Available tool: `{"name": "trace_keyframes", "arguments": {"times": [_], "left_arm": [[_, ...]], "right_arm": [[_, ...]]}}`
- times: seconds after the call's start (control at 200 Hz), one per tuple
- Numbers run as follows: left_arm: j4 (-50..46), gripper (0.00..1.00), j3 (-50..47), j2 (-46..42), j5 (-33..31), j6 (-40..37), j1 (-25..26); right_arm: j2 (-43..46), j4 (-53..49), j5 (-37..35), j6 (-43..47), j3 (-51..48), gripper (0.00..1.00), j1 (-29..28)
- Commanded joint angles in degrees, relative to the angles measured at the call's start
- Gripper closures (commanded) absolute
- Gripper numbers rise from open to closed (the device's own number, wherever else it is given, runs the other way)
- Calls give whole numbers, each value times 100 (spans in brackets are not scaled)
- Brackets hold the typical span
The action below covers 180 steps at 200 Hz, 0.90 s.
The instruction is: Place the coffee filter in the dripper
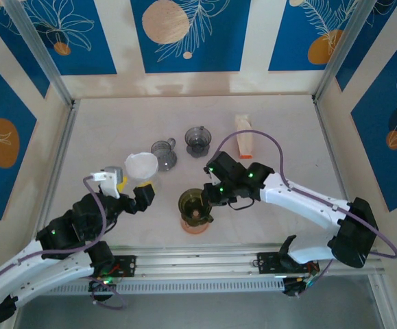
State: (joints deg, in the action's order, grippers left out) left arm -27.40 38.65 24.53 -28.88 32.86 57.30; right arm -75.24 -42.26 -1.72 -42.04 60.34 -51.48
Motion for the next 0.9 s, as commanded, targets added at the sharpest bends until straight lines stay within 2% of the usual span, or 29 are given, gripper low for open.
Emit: {"name": "trace_keyframes", "arguments": {"times": [0.0, 0.085, 0.405, 0.45, 0.675, 0.785, 0.895], "left_arm": [[138, 0, -60, -16, -128, -43, 54], [166, 0, -69, -17, -126, -47, 58], [148, 0, -81, -10, -109, -34, 53], [147, 0, -86, -2, -99, -34, 56], [184, 0, -104, -3, -65, -19, 58], [209, 0, -104, 24, -38, -23, 53], [216, 0, -95, 82, -5, -33, 53]], "right_arm": [[-62, -90, -5, 2, 173, 100, -72], [-104, -31, 5, -6, 171, 100, -111], [-161, 24, -29, -52, 163, 90, -143], [-164, -5, -47, -58, 163, 86, -143], [-18, -82, -209, -117, 145, 54, -142], [106, -153, -374, -147, 154, 47, -129], [281, -217, -584, -160, 171, 44, -95]]}}
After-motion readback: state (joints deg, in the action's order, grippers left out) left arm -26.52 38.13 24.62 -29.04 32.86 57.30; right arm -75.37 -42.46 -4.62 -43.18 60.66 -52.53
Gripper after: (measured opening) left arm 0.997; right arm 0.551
